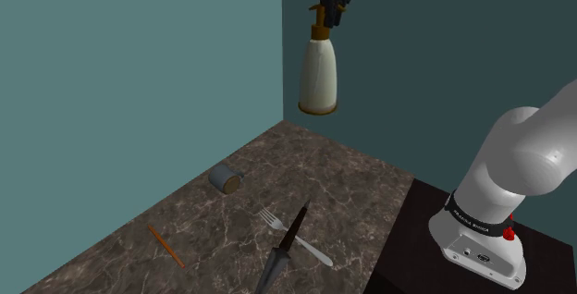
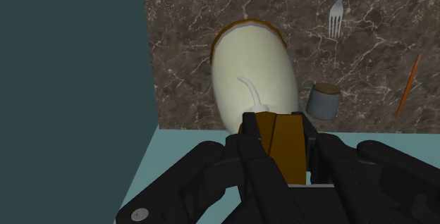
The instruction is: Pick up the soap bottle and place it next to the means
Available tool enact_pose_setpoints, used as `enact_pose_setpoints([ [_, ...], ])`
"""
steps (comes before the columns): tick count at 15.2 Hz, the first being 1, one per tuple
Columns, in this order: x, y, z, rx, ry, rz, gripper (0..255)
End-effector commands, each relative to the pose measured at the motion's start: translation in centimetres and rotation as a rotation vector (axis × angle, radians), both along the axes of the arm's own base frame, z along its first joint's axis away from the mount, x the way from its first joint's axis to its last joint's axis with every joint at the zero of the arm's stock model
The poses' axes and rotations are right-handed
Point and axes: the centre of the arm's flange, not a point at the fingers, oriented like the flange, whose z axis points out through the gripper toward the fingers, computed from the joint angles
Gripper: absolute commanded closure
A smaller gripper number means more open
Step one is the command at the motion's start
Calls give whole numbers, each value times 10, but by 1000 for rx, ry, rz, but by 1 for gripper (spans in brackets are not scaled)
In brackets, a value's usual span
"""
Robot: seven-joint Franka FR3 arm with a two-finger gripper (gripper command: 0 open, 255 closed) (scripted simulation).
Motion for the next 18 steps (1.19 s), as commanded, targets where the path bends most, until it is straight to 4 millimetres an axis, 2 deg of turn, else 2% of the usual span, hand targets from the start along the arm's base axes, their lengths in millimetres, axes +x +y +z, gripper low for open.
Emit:
enact_pose_setpoints([
  [1, 0, -1, 11, 0, 0, 0, 255],
  [10, 0, -1, 58, 0, 0, 0, 255],
  [18, -43, 88, 20, 0, 0, 0, 255],
])
